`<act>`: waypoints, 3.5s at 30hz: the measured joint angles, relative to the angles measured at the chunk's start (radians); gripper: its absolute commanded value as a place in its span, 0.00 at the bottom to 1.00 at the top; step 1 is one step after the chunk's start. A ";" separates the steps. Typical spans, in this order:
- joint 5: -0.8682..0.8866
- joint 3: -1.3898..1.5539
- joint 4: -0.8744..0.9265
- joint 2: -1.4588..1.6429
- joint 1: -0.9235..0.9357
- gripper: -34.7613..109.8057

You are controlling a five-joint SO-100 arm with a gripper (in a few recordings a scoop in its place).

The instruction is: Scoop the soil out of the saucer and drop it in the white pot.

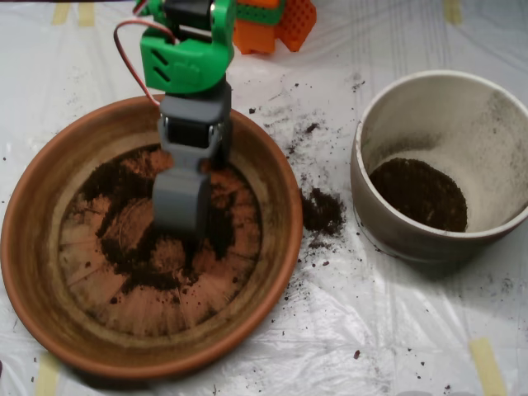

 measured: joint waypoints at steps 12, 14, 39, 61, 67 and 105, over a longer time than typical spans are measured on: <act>-0.029 -0.232 0.015 -0.337 0.074 0.49; -0.041 -0.284 0.029 -0.380 0.078 0.48; -0.178 -0.115 -0.127 -0.236 0.055 0.31; -0.334 0.029 -0.328 -0.156 0.078 0.24; -0.319 0.023 -0.324 -0.156 0.075 0.24; 0.049 -0.298 0.110 0.558 -0.390 0.24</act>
